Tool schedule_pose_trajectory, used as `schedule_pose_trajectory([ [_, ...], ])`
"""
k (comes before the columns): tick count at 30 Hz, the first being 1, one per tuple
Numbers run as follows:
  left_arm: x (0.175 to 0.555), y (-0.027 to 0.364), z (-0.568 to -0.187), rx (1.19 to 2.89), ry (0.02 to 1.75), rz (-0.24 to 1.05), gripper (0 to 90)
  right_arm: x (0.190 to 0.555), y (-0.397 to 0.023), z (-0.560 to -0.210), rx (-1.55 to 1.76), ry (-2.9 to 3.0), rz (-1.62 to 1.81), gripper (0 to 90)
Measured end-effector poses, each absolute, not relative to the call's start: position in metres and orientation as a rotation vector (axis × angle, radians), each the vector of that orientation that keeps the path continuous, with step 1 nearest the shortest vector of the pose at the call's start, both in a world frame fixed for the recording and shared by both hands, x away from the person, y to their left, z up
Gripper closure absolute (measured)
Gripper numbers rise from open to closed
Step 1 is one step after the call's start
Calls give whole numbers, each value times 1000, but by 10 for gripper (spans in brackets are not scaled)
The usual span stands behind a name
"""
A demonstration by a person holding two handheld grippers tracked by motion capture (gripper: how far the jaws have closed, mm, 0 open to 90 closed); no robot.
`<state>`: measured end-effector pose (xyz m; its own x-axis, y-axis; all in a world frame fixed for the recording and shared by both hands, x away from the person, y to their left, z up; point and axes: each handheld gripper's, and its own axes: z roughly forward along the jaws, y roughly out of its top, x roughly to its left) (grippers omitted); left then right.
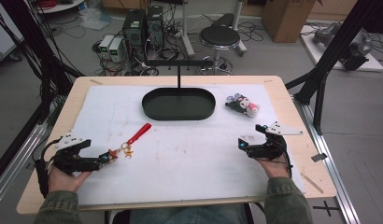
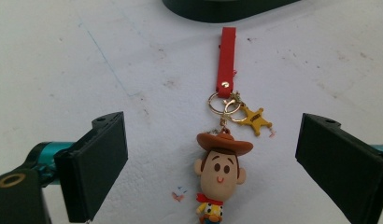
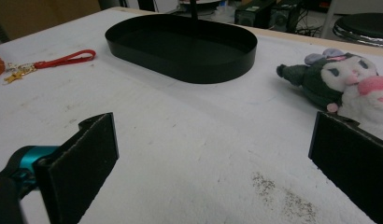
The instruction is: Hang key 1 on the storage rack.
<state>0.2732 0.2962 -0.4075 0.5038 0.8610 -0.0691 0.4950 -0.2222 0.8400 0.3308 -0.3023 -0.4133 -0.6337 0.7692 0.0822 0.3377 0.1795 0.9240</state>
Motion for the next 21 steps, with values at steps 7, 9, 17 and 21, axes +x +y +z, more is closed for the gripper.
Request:
schedule_pose_trajectory([
  [7,275,298,-408,1871,1119,525,95,331,-302,-414,1053,2063,1438,6],
  [9,275,298,-408,1873,1119,526,95,332,-302,-414,1054,2068,1436,6],
  [17,275,300,-408,1862,1115,530,95,332,-303,-414,1060,2064,1433,6],
  [21,275,301,-407,1858,1128,533,95,331,-303,-414,1064,2066,1429,6],
])
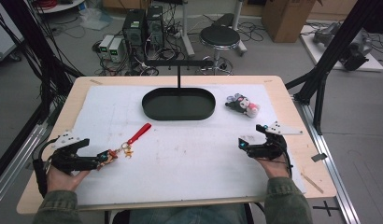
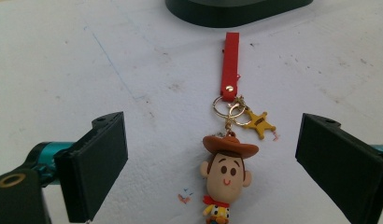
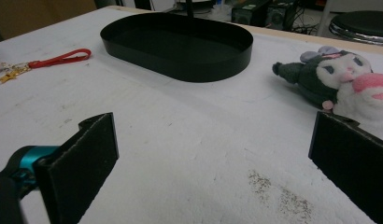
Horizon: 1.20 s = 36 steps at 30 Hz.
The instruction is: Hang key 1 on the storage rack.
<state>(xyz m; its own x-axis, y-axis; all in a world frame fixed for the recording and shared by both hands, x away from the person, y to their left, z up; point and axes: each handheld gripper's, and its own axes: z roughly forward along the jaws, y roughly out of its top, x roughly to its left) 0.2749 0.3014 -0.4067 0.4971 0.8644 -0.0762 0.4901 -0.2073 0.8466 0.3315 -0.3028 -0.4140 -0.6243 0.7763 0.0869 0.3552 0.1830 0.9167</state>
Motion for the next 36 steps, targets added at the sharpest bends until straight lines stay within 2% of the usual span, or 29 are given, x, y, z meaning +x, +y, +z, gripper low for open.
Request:
schedule_pose_trajectory([
  [15,285,292,-393,1847,1111,502,95,331,-304,-414,1072,2055,1421,6],
  [25,300,276,-390,1905,1086,462,95,333,-303,-415,1073,2068,1407,6],
  [36,328,243,-383,2051,1021,436,95,334,-303,-416,1084,2064,1379,6],
])
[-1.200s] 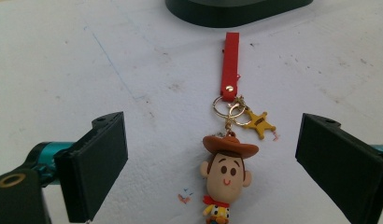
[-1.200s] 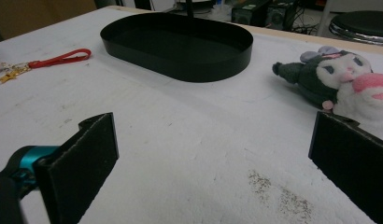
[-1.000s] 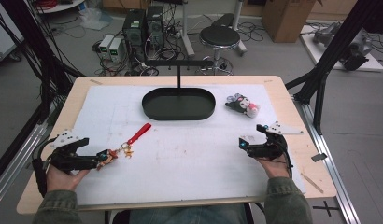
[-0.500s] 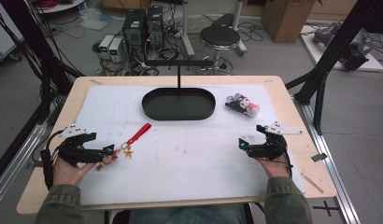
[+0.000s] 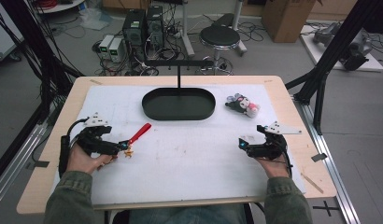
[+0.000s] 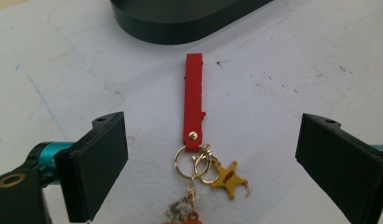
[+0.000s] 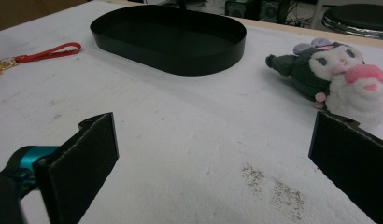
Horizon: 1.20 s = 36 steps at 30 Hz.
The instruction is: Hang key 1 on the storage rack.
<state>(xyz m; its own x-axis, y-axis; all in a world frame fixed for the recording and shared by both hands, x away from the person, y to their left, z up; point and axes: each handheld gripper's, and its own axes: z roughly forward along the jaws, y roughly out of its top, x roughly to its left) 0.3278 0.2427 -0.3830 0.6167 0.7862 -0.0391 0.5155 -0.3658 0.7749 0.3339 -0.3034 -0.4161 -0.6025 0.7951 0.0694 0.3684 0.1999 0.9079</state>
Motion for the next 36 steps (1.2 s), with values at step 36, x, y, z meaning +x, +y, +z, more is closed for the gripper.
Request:
schedule_pose_trajectory([
  [36,401,173,-387,2369,953,212,101,333,-302,-416,1063,2075,1375,6],
])
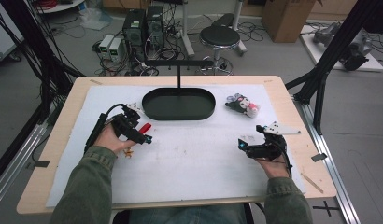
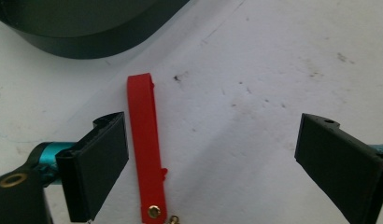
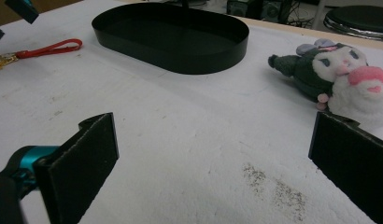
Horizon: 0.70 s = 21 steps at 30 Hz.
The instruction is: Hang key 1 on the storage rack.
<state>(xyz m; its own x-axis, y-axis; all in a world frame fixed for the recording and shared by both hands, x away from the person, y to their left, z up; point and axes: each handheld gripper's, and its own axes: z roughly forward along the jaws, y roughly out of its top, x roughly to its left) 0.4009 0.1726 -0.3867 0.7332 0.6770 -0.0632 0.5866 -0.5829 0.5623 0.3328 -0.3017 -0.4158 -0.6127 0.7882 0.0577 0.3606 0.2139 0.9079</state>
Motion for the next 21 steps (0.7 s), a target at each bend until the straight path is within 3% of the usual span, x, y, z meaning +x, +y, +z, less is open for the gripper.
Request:
schedule_pose_trajectory([
  [8,436,164,-402,2455,1010,142,114,334,-301,-417,1057,2087,1366,6],
  [12,448,164,-403,2470,1031,97,192,336,-303,-416,1055,2084,1354,7],
  [21,461,171,-407,2497,1125,58,275,336,-305,-416,1062,2089,1336,6],
])
